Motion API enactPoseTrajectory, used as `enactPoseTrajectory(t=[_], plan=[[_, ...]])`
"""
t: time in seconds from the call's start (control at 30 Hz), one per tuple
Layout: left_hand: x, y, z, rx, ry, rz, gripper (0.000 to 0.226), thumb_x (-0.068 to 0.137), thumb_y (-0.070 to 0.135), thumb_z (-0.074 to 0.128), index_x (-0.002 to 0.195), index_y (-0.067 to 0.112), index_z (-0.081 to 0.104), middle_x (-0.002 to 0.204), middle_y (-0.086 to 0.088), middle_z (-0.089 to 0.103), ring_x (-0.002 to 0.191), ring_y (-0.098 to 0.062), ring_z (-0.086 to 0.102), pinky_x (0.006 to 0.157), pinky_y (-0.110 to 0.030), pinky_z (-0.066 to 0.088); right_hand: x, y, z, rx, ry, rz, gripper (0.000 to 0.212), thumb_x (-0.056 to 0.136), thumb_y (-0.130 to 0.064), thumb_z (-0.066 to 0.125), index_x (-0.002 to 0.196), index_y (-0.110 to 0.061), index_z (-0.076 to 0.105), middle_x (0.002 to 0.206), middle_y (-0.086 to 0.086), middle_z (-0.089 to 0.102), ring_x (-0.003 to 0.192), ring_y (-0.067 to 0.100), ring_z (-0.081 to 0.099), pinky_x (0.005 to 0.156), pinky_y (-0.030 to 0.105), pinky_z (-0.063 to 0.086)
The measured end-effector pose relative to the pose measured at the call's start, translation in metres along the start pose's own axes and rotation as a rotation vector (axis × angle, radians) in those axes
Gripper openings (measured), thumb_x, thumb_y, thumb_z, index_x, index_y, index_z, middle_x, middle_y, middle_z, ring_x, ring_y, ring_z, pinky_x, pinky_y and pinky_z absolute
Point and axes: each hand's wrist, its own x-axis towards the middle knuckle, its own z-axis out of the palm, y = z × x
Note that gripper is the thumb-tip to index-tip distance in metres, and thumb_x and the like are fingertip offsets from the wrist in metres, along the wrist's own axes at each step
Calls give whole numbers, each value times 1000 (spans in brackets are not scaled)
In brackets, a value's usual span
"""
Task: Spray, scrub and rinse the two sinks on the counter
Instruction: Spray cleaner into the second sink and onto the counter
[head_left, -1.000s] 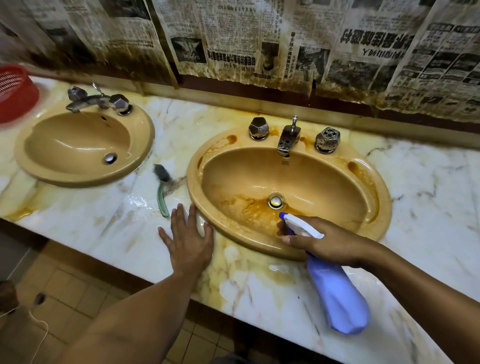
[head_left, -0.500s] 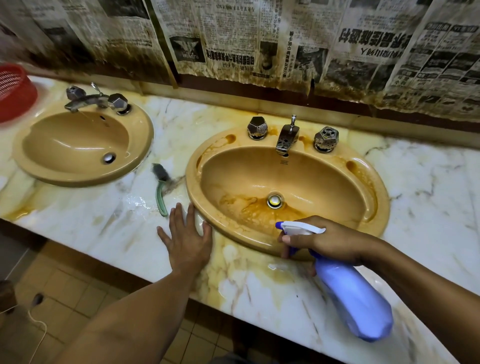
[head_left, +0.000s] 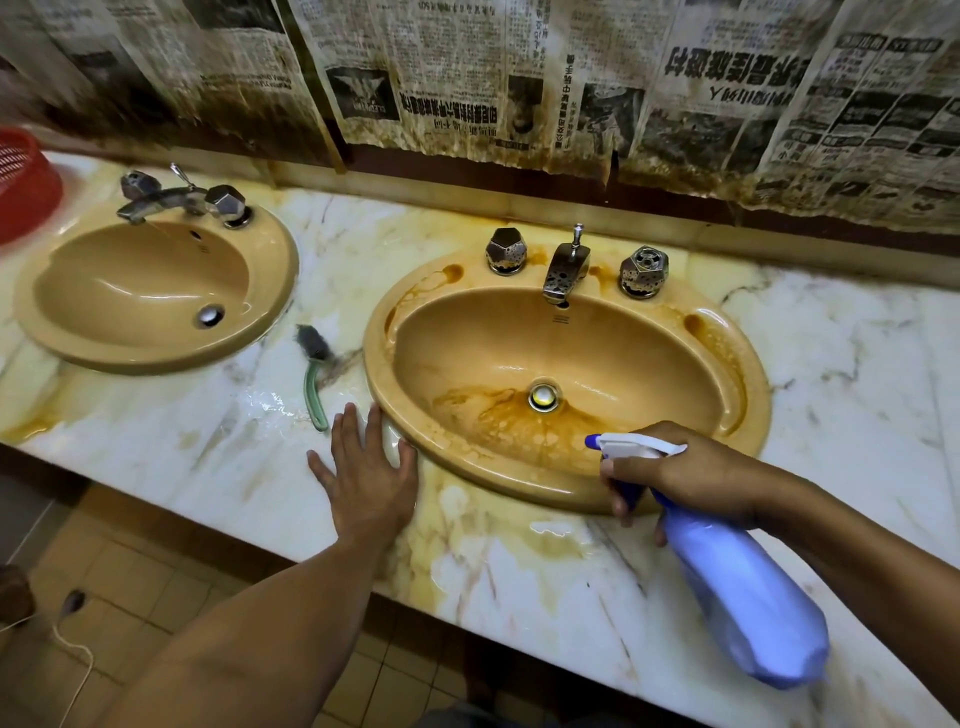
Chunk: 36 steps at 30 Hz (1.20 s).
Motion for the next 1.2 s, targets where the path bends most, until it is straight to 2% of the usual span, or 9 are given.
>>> enactPoseTrajectory(t=[0.1,0.27,0.4,0.53,0.7,0.8,0.9,1.03,1.2], plan=[[0,1,-1,-7,1,-5,66,104,55,34,163,29,20,172,-1,9,159,-18,-1,125,-61,-4,-3,2,-4,42,26,-39,27,101,-19,60,79,-3,63,76,24,68,69,33,64,59,44,57],[-1,1,-2,-1,-8,-7,66,104,56,32,163,31,18,173,0,7,159,-18,-2,125,-61,-6,-12,1,-8,158,-102,26,49,88,-44,67,117,-4,68,110,9,76,108,19,70,67,47,59],[-1,2,-1,-5,-1,-1,65,104,57,32,163,30,19,173,-1,9,159,-20,0,125,-62,-4,-12,-2,-3,190,-104,23,53,85,-47,66,121,-7,67,115,8,75,116,19,68,69,48,59],[0,1,1,16,-2,-4,64,105,58,31,162,31,18,172,0,8,159,-20,1,125,-61,-3,-8,-3,1,147,-58,-15,34,101,-34,62,104,-1,67,102,19,73,103,26,70,66,46,58],[1,-1,1,28,-4,-4,65,105,58,30,162,31,18,172,-1,9,159,-20,1,124,-62,-3,-10,5,0,39,-1,-34,40,102,-28,60,81,6,61,83,32,66,73,32,65,63,45,58],[1,-1,2,20,0,-6,64,104,57,32,162,31,20,172,-1,10,159,-20,2,124,-62,-2,-20,15,-14,15,-8,15,45,98,-44,66,96,0,72,98,20,73,97,37,67,68,40,62],[0,-1,2,7,6,0,64,104,56,33,161,30,22,171,-1,12,158,-20,4,124,-63,-1,-30,30,-30,48,14,133,65,87,-59,72,118,-2,69,110,8,70,107,37,62,76,59,62],[0,0,1,5,10,-2,63,104,55,34,161,29,23,171,-2,14,158,-21,6,124,-64,0,-44,43,-44,158,-9,190,46,84,-51,70,116,-17,76,116,13,73,121,19,64,76,55,62],[0,2,0,16,-5,-8,63,104,55,32,161,30,21,171,-2,12,158,-21,5,124,-63,0,-51,49,-48,75,18,162,31,99,-27,65,106,3,71,100,19,74,103,29,69,69,53,59]])
